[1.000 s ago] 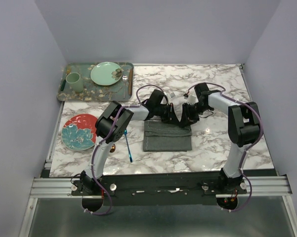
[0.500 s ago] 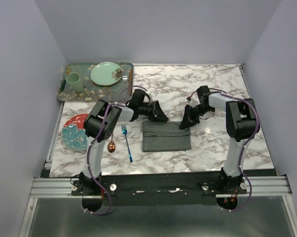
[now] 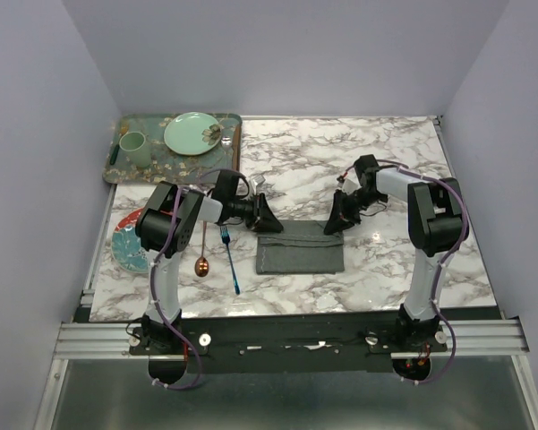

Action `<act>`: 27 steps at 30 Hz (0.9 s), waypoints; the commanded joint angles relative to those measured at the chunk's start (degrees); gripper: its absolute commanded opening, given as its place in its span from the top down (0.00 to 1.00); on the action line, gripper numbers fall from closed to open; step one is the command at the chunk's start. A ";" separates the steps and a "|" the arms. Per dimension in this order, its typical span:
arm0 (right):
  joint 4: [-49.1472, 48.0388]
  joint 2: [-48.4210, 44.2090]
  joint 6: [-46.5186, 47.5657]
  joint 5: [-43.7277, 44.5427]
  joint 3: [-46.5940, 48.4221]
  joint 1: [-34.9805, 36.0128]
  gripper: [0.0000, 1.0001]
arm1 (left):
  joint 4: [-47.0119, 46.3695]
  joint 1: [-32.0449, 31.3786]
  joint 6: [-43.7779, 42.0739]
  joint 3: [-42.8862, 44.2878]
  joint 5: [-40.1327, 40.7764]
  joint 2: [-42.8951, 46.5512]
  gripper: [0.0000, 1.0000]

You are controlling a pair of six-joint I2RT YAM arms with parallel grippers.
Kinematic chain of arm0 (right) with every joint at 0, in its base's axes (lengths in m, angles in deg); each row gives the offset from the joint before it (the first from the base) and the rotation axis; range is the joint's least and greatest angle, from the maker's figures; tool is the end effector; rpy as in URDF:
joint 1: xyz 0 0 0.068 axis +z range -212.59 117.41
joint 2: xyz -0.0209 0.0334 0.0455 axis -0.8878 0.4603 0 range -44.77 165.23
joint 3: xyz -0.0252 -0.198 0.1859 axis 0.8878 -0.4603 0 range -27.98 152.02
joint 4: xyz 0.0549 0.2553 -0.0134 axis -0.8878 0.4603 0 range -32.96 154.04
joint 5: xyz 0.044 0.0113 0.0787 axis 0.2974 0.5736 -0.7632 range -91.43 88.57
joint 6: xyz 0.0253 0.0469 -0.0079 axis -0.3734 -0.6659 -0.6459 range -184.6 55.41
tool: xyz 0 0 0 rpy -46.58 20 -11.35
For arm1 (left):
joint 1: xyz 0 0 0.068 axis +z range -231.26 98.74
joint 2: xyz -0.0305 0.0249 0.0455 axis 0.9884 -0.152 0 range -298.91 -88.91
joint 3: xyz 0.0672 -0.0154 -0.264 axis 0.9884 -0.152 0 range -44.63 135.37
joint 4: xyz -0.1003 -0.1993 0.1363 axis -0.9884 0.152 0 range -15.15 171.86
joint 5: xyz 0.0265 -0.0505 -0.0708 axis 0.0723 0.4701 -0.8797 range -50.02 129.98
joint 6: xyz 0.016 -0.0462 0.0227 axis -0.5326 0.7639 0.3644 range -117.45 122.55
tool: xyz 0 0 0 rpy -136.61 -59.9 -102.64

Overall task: Fold the napkin into a case and place the utensils inside
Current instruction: Smooth out the 2/3-rectangle-folded napkin at the center of the board.

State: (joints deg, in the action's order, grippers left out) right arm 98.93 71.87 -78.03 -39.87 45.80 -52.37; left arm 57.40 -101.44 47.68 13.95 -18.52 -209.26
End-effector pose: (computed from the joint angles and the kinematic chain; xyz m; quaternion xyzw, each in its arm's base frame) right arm 0.3584 0.0872 0.1253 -0.0113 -0.9433 -0.3307 0.0251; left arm 0.3541 -0.1623 0.0891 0.0116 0.8260 -0.5619 0.0422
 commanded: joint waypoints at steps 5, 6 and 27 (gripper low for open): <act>0.47 3.42 2.71 6.37 0.84 0.15 0.75 | 7.69 2.08 -9.87 -1.28 -1.35 4.24 0.65; 0.47 2.98 2.97 4.79 1.28 0.07 0.74 | 7.87 1.91 -9.97 -1.11 -1.88 5.12 0.64; -5.41 -2.74 -0.63 -14.83 -3.97 -0.81 0.56 | 12.44 -3.02 -11.03 4.25 5.59 1.18 0.67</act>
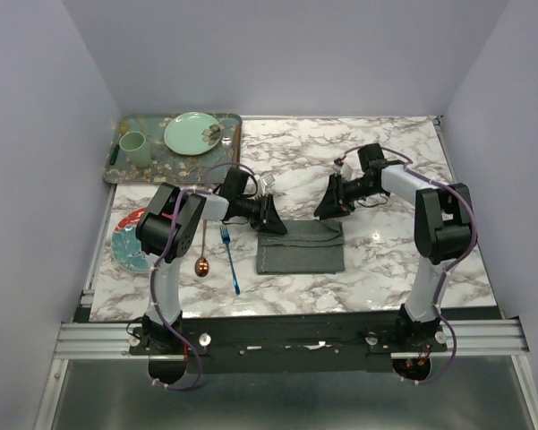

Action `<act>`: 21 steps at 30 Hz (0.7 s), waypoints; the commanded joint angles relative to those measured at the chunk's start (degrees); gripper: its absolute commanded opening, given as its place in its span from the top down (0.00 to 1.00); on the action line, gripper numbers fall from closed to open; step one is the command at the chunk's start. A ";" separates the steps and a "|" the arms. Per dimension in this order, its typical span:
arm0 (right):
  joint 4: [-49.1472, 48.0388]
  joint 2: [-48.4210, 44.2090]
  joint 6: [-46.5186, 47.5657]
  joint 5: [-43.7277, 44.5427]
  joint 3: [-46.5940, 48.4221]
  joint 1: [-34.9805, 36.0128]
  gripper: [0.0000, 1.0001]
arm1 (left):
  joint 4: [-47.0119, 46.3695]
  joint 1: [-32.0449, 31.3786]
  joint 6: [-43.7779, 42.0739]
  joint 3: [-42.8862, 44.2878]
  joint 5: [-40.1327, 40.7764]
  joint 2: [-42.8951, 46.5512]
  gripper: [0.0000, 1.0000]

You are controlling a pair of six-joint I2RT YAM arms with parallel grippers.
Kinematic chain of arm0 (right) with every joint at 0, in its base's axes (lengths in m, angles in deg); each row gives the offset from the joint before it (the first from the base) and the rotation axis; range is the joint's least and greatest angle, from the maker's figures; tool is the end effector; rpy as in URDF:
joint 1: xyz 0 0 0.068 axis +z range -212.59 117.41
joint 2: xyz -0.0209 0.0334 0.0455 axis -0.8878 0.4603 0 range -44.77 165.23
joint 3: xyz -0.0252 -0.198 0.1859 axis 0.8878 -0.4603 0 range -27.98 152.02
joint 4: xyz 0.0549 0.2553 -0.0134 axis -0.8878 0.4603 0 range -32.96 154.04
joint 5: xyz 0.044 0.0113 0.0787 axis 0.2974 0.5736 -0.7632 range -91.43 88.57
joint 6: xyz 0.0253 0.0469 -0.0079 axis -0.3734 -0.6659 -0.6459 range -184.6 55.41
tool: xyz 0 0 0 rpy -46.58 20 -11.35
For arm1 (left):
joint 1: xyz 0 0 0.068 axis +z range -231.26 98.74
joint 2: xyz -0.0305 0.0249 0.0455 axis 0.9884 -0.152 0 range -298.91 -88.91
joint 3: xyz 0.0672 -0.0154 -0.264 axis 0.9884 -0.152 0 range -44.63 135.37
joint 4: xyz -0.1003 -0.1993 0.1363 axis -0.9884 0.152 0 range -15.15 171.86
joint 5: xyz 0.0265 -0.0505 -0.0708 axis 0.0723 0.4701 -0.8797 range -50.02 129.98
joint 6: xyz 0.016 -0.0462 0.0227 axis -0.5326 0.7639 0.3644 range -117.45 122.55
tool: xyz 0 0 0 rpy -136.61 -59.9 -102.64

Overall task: Fold the napkin into a case and place the utensils inside
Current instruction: Smooth out the 2/3-rectangle-folded napkin at the center of the board.

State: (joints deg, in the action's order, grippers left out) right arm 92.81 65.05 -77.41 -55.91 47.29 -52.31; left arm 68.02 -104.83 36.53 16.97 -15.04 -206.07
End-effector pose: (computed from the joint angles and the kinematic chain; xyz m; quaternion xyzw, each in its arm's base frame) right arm 0.3660 0.0959 0.1831 -0.0589 0.8775 0.4722 0.0586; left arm 0.3465 -0.1828 0.1093 0.0869 0.8413 -0.5294 0.0660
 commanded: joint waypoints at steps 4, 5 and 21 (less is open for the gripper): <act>0.88 6.98 -0.98 3.76 -7.94 -1.76 0.57 | 1.99 0.81 0.91 1.15 2.47 -3.59 0.67; 1.49 7.86 -1.15 5.33 -7.85 -1.93 0.58 | 2.08 1.07 1.26 1.06 2.64 -3.95 0.67; 10.20 -4.87 7.37 3.32 -4.95 -1.41 0.61 | 21.87 -10.33 -55.34 -5.31 22.18 25.30 0.57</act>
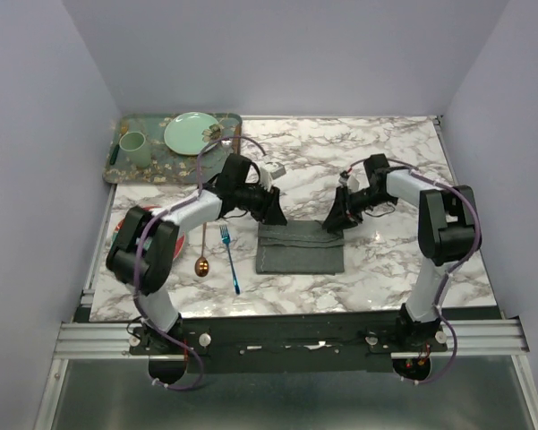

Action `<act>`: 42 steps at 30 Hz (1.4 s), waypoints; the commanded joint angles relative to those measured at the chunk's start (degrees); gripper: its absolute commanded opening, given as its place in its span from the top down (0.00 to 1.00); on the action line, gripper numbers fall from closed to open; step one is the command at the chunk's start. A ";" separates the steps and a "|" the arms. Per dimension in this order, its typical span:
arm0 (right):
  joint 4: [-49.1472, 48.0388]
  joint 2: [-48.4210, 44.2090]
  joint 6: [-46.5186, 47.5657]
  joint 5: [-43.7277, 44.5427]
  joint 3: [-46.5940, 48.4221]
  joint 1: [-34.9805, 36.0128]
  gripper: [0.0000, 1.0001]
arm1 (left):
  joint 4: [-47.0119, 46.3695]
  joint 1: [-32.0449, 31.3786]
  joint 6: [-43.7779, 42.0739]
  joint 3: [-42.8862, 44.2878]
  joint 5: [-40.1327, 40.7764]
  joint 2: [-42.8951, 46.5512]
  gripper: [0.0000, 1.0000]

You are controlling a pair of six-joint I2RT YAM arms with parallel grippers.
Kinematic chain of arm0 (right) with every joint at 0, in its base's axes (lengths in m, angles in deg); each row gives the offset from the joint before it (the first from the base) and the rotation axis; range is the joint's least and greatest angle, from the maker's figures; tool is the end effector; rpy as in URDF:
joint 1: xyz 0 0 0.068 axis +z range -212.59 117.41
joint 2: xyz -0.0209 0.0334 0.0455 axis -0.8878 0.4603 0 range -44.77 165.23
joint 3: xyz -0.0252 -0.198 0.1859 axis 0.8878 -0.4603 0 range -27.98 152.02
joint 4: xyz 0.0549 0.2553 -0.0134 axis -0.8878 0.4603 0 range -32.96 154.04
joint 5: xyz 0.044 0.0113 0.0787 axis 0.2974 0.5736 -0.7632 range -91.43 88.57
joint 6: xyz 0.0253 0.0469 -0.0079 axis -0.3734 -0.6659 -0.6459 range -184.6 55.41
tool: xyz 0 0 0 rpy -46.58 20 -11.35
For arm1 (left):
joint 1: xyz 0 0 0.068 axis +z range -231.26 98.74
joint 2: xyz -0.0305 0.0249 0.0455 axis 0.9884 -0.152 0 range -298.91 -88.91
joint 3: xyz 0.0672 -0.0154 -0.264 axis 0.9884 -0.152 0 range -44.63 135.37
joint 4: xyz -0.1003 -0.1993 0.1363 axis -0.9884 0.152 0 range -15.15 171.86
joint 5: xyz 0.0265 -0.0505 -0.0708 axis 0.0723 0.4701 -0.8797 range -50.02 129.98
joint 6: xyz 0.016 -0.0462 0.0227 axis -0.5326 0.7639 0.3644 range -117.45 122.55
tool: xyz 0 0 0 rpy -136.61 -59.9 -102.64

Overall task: Fold the napkin into a case and place the utensils inside
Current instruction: Smooth out the 2/3-rectangle-folded napkin at the center of the board, then pick up the 2/3-rectangle-folded napkin from the center of the board.

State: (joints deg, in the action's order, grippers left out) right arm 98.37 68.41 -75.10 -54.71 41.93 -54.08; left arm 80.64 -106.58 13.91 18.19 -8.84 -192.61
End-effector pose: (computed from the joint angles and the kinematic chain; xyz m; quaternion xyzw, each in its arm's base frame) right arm 0.3443 0.0805 0.1370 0.0057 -0.8931 -0.4487 0.0325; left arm 0.3265 -0.1839 0.1841 0.2543 0.8214 -0.4704 0.1983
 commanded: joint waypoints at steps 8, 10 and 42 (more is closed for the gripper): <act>1.66 -5.00 5.32 10.20 -1.26 1.86 0.65 | -3.91 -27.57 -51.42 -23.97 35.97 24.60 0.50; 1.22 -3.34 5.32 11.17 -1.62 2.65 0.66 | -5.42 -31.78 -53.36 -25.90 40.00 23.47 0.50; 3.42 -0.07 16.04 25.94 0.40 5.55 0.68 | 2.64 -33.84 -55.66 -17.14 34.26 13.88 1.00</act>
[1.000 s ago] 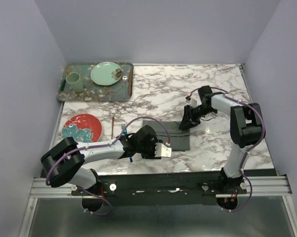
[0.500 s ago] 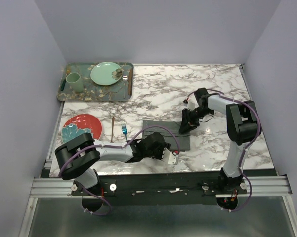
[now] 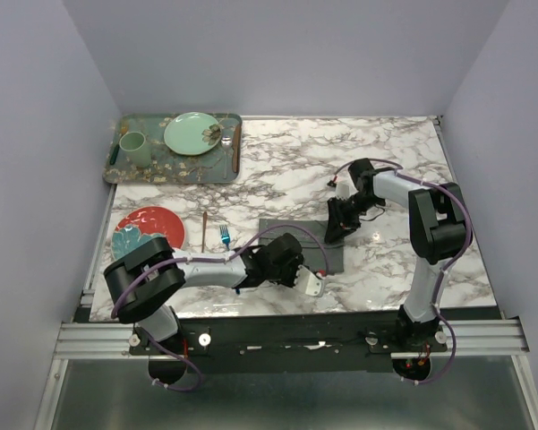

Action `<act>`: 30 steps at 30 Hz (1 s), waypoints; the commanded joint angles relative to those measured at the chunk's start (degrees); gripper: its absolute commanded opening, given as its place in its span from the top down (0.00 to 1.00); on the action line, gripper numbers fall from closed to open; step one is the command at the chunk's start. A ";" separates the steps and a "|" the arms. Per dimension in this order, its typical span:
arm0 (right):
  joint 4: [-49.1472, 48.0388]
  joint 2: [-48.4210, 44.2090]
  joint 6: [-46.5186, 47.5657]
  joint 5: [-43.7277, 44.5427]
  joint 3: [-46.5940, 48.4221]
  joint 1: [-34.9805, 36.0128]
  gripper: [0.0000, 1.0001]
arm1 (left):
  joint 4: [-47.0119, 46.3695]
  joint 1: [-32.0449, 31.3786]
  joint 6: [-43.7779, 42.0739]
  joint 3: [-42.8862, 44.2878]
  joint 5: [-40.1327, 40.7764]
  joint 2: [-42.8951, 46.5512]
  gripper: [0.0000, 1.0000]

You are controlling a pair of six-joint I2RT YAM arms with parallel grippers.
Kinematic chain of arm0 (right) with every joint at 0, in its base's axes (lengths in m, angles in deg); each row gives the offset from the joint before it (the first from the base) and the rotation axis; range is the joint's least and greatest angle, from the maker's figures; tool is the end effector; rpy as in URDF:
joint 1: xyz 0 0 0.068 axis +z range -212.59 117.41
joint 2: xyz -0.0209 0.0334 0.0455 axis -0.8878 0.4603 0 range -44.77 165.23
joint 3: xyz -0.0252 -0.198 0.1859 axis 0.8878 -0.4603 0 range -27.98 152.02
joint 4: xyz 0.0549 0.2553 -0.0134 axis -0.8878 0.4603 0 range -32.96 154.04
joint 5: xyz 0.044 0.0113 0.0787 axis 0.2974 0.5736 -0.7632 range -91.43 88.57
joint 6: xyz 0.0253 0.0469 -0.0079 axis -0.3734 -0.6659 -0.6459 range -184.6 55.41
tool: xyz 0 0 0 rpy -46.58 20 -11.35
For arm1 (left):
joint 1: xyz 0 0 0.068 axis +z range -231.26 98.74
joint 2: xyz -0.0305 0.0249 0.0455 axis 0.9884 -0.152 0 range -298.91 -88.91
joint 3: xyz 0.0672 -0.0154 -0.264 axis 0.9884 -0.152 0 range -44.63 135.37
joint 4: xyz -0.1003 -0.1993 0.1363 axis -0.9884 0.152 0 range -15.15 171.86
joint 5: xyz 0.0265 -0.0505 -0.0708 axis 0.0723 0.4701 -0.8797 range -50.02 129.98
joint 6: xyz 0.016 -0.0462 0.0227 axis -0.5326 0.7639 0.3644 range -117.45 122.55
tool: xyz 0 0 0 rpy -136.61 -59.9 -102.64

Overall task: Fold the napkin into a case and place the utensils inside
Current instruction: Pick up the 2/3-rectangle-folded napkin from the center of the board, then fold the 2/3-rectangle-folded napkin at the center of the board.

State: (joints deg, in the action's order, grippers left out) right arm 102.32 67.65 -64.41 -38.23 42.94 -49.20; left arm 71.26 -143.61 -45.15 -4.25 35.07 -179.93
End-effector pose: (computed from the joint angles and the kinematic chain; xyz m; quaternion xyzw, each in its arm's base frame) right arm 0.3353 0.1018 0.1377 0.1210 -0.9408 -0.3165 0.0098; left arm 0.1371 -0.2679 0.1460 0.7708 0.5200 -0.0863 0.3577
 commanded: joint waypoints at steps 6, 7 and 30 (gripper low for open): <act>-0.45 0.52 5.97 9.11 0.01 0.68 0.69 | 24.58 9.52 9.11 17.96 -22.40 -2.05 1.00; -0.37 0.78 6.05 9.02 0.19 0.68 0.68 | 25.91 11.44 9.73 21.11 -25.56 -3.71 1.00; 3.15 4.82 8.08 7.27 8.01 0.68 0.69 | 50.09 30.79 20.10 58.31 -50.90 -33.77 1.00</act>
State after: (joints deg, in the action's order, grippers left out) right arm 105.75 69.75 -58.51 -34.82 48.68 -48.66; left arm 117.27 -114.69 -28.43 49.82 -9.73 -209.66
